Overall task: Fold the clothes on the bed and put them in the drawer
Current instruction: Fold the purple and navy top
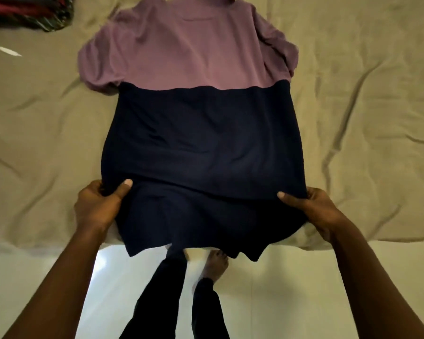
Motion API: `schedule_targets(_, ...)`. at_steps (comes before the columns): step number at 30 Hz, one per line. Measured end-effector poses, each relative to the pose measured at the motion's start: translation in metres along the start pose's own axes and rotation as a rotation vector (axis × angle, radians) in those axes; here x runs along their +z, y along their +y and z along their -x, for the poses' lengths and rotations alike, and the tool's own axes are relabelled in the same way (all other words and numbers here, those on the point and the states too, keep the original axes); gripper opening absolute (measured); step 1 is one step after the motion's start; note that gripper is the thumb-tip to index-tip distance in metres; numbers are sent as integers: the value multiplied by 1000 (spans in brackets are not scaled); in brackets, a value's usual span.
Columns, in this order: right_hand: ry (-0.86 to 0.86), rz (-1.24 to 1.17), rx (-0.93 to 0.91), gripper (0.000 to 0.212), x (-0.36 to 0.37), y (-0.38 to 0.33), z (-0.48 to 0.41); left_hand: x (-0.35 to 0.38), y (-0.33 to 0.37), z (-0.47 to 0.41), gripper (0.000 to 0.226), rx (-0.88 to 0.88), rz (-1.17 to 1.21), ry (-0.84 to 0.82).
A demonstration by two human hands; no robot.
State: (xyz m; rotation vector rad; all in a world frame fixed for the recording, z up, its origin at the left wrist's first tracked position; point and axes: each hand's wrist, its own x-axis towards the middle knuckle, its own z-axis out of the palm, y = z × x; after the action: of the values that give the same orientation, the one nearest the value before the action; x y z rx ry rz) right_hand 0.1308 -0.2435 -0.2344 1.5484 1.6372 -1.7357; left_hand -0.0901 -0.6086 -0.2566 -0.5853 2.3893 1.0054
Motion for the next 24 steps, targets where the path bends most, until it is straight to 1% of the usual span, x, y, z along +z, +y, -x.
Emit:
schedule_targets(2, -186, 8, 71, 43, 5, 10, 13, 0, -8, 18, 28, -115, 156, -176)
schedule_targets(4, -231, -26, 65, 59, 11, 26, 20, -3, -17, 29, 26, -154, 226, -320)
schedule_targets(5, -196, -120, 28, 62, 13, 34, 24, -7, -21, 35, 26, -162, 269, -341)
schedule_targets(6, -134, -256, -13, 58, 14, 39, 28, -11, -26, 37, 28, -167, 339, -316)
schedule_targets(7, -66, -394, -47, 51, 13, 42, 35, -19, -32, 40, 29, -179, 429, -256)
schedule_targets(9, 15, -562, -63, 43, 6, 46, 44, -32, -40, 38, 24, -177, 501, -108)
schedule_targets(10, 16, -568, -49, 41, 1, 50, 48, -40, -42, 40, 18, -167, 465, -68)
schedule_targets(12, -15, -483, -8, 41, -7, 59, 54, -47, -49, 42, 11, -150, 370, -71)
schedule_targets(15, -115, -303, 49, 45, -15, 70, 57, -53, -53, 48, 8, -103, 229, -216)
schedule_targets(17, -133, -234, 26, 47, -19, 75, 57, -57, -56, 48, 10, -55, 156, -275)
schedule_targets(18, -86, -223, 4, 41, -20, 80, 55, -58, -60, 46, 10, -33, 133, -243)
schedule_targets(20, 117, -147, -30, 22, -18, 88, 49, -58, -69, 44, 5, 8, 70, -83)
schedule_targets(21, 221, -90, -28, 15, -16, 92, 46, -56, -73, 44, 7, 20, 0, -8)
schedule_targets(22, 293, -38, -18, 13, -13, 93, 44, -51, -75, 46, 14, 24, -89, 39)
schedule_targets(24, 368, 99, -6, 14, -5, 92, 44, -41, -73, 53, 26, 42, -295, 92)
